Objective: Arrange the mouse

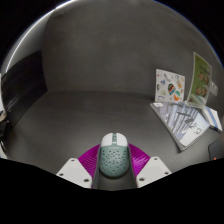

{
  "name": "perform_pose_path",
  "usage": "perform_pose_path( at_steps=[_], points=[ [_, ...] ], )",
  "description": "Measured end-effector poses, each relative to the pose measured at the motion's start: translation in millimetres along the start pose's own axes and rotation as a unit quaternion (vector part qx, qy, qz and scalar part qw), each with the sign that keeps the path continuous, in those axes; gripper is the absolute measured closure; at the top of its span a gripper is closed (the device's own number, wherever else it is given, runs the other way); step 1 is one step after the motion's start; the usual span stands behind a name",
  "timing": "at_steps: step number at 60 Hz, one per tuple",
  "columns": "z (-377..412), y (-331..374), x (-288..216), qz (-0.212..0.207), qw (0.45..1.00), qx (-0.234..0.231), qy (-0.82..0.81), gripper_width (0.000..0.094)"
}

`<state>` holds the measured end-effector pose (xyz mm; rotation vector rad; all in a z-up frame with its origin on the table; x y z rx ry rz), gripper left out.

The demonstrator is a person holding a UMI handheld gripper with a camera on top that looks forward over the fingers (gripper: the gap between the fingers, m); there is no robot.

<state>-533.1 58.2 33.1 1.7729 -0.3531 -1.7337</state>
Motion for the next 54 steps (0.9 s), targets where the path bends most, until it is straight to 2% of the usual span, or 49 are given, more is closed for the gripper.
perform_pose_path(
  at_steps=[1,2,3,4,11,15,19,24,29,37,40,45,50,51,54],
  points=[
    [2.4,2.3,0.4,0.004,1.000,-0.007,0.000,0.0498],
    [5.7,5.7,-0.2,0.007,1.000,-0.016,0.001,0.0431],
    [8.7,9.8,-2.6,0.005,1.000,-0.025,0.003,0.0520],
    [11.4,15.8,-7.0,-0.002,0.999,-0.033,0.004,0.0519],
    [-6.0,85.9,-57.8,-0.089,0.994,-0.043,0.046,0.0520],
    [-40.9,140.7,-86.7,-0.137,0.989,-0.041,0.039,0.0521],
    [-103.0,191.7,-102.1,-0.173,0.984,-0.007,0.049,0.0524],
    [-214.9,244.4,-96.1,-0.194,0.975,0.089,0.059,0.0526],
    [-326.4,269.9,-48.5,-0.181,0.972,0.141,0.041,0.0527],
    [-435.7,251.2,46.6,-0.092,0.988,0.124,-0.025,0.0527],
    [-454.2,241.2,69.4,-0.064,0.991,0.115,-0.030,0.0525],
    [-461.8,219.8,97.5,-0.040,0.995,0.084,-0.030,0.0522],
    [-471.6,207.8,114.5,-0.028,0.997,0.056,-0.034,0.0488],
    [-472.1,207.1,111.5,-0.039,0.997,0.051,-0.036,0.0489],
    [-473.9,206.9,113.1,-0.035,0.998,0.041,-0.040,0.0446]
  ],
)
Point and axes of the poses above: the point between the fingertips, and its own axes, seen from behind it with the camera up: z to the left, x down, y backward, against the way the camera looks, the point moved 8 cm from there along y, backward, against the way the camera looks, and after that the axes turned 7 degrees about -x, right-handed, at the moved point
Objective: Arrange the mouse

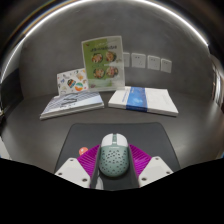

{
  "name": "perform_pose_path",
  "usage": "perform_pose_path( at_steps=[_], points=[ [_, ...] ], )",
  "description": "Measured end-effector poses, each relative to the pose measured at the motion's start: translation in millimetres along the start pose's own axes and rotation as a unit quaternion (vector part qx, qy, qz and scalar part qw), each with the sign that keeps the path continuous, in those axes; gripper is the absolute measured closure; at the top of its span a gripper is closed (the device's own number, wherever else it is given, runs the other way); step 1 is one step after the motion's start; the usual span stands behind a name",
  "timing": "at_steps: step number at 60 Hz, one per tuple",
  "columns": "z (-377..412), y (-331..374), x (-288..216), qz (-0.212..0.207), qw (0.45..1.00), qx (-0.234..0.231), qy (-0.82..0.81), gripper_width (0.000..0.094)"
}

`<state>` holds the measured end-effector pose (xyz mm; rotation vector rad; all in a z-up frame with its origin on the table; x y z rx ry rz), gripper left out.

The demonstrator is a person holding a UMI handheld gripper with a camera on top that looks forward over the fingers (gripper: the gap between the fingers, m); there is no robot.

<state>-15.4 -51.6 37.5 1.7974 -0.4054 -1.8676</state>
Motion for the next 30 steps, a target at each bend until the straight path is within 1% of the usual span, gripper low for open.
perform_pose_path(
  at_steps=[1,5,6,10,11,12,17,20,25,30],
  points=[
    [-0.1,0.0,-0.2,0.000,1.000,-0.003,0.001,0.0442],
    [0.9,0.2,0.4,0.007,1.000,-0.017,0.006,0.0372],
    [0.9,1.6,1.3,0.008,1.000,-0.021,0.007,0.0322],
    [1.0,14.8,4.1,0.003,1.000,-0.028,0.005,0.0038],
    [1.5,21.0,5.1,0.000,0.999,-0.033,0.005,0.0088],
    [2.3,27.4,6.2,-0.003,0.999,-0.037,0.003,0.0102],
    [5.0,70.4,12.2,-0.014,0.998,-0.063,-0.019,0.0093],
    [2.3,95.6,21.2,-0.019,0.997,-0.070,-0.032,0.0095],
    [-6.5,137.0,44.1,-0.018,0.997,-0.058,-0.053,0.0096],
    [-21.8,169.2,73.8,-0.023,0.997,-0.025,-0.073,0.0098]
  ],
)
Point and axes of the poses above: the point between the fingertips, and its own axes, seen from behind it with the camera up: z to the left, x down, y backward, against the way the camera looks, the point moved 8 cm from there along y, backward, against the way the camera looks, and after that the axes turned 7 degrees about -x, right-handed, at the moved point
